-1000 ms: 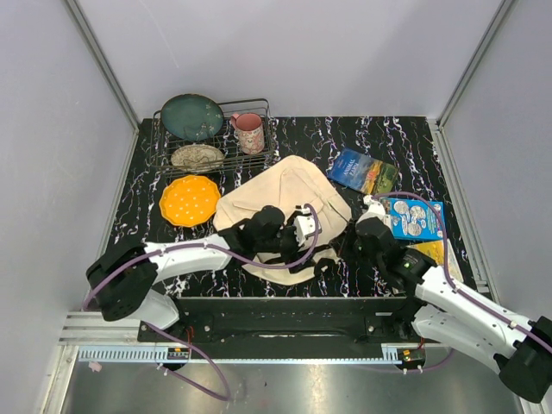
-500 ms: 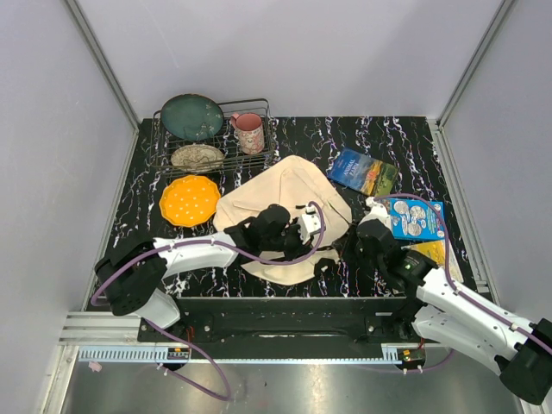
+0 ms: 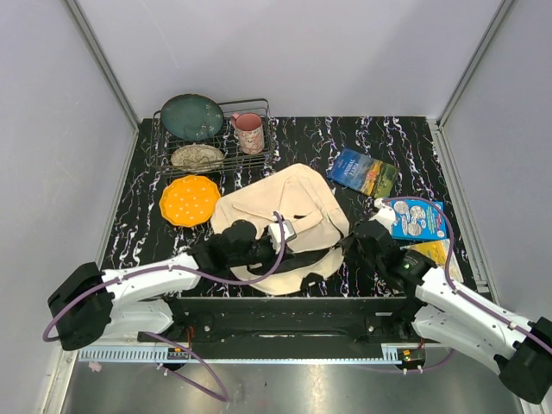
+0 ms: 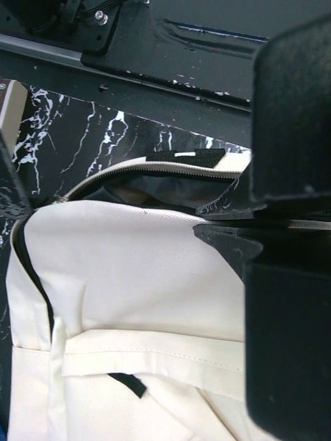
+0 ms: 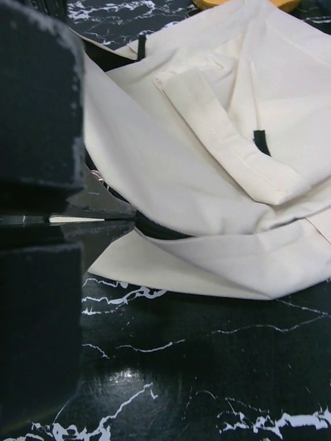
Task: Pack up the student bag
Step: Unzip the student bag at the center of the board.
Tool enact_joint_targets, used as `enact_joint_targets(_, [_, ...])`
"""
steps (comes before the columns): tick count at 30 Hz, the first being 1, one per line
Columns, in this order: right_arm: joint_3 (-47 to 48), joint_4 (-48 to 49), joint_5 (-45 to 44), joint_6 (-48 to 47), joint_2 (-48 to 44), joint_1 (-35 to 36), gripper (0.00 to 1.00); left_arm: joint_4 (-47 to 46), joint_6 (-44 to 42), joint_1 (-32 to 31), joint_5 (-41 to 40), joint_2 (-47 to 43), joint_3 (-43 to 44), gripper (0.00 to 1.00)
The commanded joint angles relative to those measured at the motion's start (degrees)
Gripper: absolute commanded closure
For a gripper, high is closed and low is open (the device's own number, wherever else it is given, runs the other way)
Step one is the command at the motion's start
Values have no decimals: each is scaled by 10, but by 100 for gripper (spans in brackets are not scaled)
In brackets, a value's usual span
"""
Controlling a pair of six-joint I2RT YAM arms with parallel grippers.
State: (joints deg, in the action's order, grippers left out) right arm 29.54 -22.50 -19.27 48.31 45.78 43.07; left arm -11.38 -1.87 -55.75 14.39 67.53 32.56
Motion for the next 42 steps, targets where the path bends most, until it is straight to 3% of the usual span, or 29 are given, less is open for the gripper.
enact_joint_targets(1, [17,-14,-67,6,6,-17,100,-5,17,-1,-22,-49,-38,100])
enact_joint_targets(18, [51,20,-69,-46,70,-91,100,-30,46,-1,-35,-216,-144,100])
enact_joint_targets(25, [47,61,13,-68,69,-97,100,-44,62,-2,-94,-299,-170,98])
enact_joint_targets(27, [33,96,82,-79,61,-97,100,-47,60,-2,-87,-297,-166,79])
enact_joint_targets(28, [27,99,100,-78,59,-97,100,-51,61,-1,-84,-284,-160,56])
enact_joint_targets(30, [23,101,139,-81,61,-96,100,-49,55,-1,-65,-262,-141,53])
enact_joint_targets(31, [22,98,146,-81,60,-96,100,-46,55,-2,-61,-233,-132,47])
enact_joint_targets(42, [8,67,192,-103,19,-96,100,-50,23,-6,36,-41,39,32])
